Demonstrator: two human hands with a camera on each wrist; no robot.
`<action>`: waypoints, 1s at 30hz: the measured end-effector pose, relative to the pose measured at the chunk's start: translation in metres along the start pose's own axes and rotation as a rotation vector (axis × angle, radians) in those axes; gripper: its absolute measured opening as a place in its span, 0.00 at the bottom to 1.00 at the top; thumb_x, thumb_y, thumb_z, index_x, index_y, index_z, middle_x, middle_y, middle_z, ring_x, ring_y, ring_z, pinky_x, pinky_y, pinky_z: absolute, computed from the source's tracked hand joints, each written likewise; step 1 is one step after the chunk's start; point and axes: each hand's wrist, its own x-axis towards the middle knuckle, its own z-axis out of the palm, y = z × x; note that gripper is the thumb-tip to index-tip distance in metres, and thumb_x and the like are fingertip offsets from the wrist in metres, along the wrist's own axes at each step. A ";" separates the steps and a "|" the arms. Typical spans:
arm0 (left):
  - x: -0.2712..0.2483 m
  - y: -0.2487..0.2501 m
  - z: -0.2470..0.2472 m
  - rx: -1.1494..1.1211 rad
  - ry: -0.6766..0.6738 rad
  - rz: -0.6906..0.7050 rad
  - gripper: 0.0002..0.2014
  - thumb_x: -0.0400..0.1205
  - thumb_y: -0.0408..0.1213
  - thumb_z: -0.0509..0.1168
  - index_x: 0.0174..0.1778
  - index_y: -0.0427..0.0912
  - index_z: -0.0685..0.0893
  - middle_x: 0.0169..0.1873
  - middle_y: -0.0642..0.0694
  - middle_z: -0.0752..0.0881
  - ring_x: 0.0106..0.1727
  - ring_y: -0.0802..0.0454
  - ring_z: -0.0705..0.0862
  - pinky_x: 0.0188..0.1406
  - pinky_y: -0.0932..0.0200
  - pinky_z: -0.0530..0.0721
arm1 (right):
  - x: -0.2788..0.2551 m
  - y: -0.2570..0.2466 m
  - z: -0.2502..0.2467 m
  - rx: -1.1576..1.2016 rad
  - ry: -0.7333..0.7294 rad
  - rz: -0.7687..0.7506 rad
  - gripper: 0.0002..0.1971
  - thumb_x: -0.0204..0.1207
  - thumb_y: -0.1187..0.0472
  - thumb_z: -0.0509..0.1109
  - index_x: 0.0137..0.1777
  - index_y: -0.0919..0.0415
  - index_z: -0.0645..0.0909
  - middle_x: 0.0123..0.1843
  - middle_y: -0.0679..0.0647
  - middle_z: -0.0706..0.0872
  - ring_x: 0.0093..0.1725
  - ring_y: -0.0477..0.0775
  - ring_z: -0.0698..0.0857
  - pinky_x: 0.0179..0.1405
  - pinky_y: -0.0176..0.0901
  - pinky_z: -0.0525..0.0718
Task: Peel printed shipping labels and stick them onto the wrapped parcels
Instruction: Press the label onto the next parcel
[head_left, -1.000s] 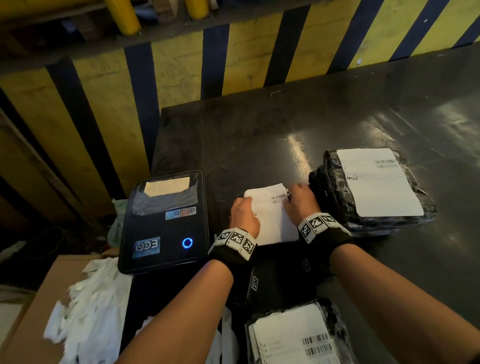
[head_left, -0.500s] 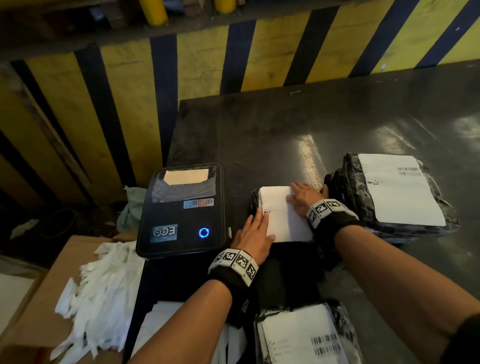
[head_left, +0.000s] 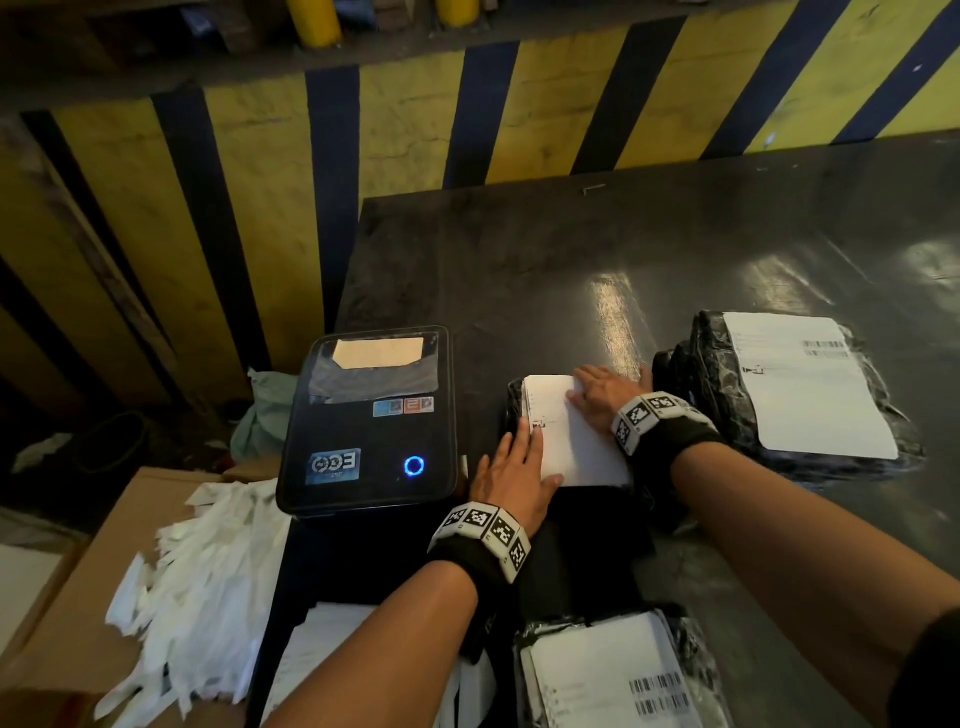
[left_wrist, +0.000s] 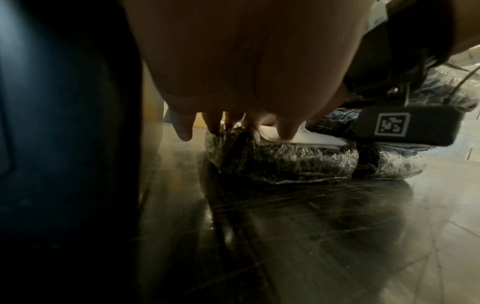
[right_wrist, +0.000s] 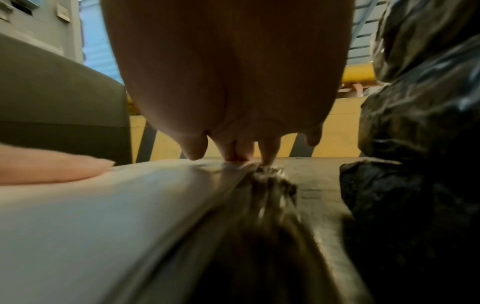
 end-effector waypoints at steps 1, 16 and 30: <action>0.000 0.000 0.000 0.000 0.005 0.000 0.32 0.87 0.51 0.48 0.83 0.46 0.44 0.84 0.49 0.38 0.85 0.48 0.44 0.82 0.42 0.52 | 0.001 -0.001 -0.006 -0.006 -0.019 0.018 0.28 0.84 0.43 0.44 0.82 0.52 0.54 0.85 0.48 0.54 0.84 0.53 0.52 0.78 0.74 0.41; 0.003 0.000 0.006 -0.013 0.021 -0.006 0.32 0.87 0.51 0.48 0.83 0.45 0.44 0.84 0.48 0.38 0.85 0.47 0.45 0.82 0.44 0.52 | -0.016 0.005 -0.017 -0.058 -0.063 0.036 0.28 0.85 0.45 0.43 0.82 0.54 0.52 0.85 0.50 0.52 0.84 0.55 0.52 0.80 0.69 0.44; 0.004 -0.001 0.006 -0.017 0.024 -0.019 0.32 0.87 0.51 0.49 0.83 0.45 0.45 0.84 0.49 0.39 0.85 0.48 0.45 0.82 0.43 0.51 | -0.019 0.001 0.000 0.025 -0.009 0.073 0.27 0.85 0.46 0.45 0.81 0.56 0.54 0.85 0.50 0.54 0.83 0.55 0.54 0.79 0.71 0.43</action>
